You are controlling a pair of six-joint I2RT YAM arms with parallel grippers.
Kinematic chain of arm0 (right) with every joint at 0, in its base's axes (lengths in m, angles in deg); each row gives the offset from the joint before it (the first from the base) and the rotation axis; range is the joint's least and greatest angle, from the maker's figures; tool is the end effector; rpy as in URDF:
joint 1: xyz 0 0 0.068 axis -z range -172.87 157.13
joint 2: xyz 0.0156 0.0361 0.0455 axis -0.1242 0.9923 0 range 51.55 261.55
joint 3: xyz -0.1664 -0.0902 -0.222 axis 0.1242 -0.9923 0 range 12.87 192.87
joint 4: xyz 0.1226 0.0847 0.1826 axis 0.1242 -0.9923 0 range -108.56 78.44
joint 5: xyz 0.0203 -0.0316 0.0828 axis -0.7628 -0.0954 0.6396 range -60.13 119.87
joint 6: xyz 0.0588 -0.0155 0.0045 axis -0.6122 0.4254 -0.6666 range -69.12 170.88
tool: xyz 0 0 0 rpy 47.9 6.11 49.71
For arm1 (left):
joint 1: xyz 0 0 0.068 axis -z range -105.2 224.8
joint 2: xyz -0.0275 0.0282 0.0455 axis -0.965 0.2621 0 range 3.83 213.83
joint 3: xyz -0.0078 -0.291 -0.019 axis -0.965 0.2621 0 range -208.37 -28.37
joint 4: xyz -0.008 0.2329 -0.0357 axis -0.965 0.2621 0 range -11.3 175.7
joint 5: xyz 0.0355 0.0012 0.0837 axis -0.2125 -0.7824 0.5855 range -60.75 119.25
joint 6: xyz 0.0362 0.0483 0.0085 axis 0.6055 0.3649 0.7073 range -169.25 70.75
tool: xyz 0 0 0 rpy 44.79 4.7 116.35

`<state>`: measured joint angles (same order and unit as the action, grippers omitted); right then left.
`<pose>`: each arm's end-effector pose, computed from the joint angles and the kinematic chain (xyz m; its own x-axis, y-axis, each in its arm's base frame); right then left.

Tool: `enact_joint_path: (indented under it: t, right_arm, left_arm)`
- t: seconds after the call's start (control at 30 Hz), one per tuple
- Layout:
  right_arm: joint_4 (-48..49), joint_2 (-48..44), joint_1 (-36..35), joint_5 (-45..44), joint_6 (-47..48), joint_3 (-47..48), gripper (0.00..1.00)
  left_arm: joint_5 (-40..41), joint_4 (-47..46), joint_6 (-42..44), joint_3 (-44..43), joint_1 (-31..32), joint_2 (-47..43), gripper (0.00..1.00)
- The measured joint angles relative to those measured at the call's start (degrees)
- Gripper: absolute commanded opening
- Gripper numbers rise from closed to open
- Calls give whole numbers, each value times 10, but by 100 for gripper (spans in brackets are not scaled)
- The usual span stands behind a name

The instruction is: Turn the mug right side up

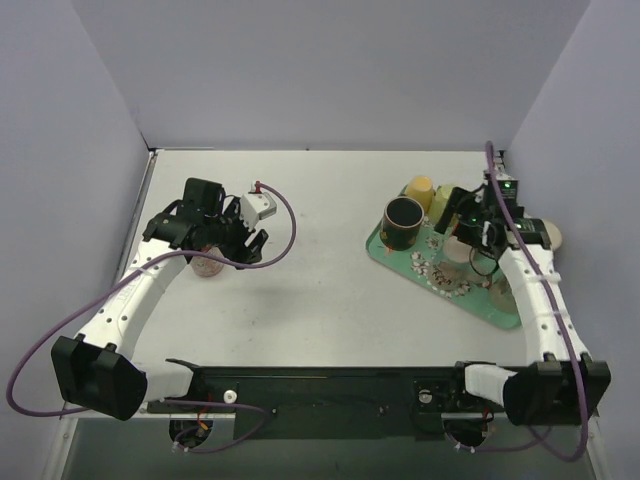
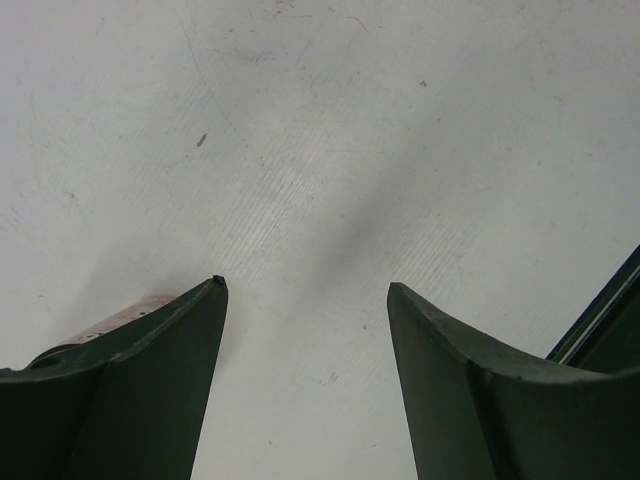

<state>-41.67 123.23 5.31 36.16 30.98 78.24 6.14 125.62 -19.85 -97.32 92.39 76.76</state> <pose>0.2492 0.0129 0.3475 -0.5987 0.3194 -0.7345 0.0894 0.9380 0.3350 0.2146 -0.0868 0.3394 -0.3921 0.5980 -0.6991 0.8109 0.5835 0.0443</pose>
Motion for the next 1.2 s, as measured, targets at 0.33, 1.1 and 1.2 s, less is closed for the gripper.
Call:
enact_joint_path:
  t: [0.33, 1.1, 1.2]
  right_arm:
    - [31, -49, 219, 32, -126, -82, 82]
    - [45, -35, 206, -127, -564, -180, 75]
    - [53, -14, 191, -129, -568, -180, 75]
  left_arm:
    - [-12, -7, -3, 2, 5, -3, 75]
    - [-26, -23, -12, 29, 11, -24, 75]
    - [-27, -26, -15, 29, 11, -24, 75]
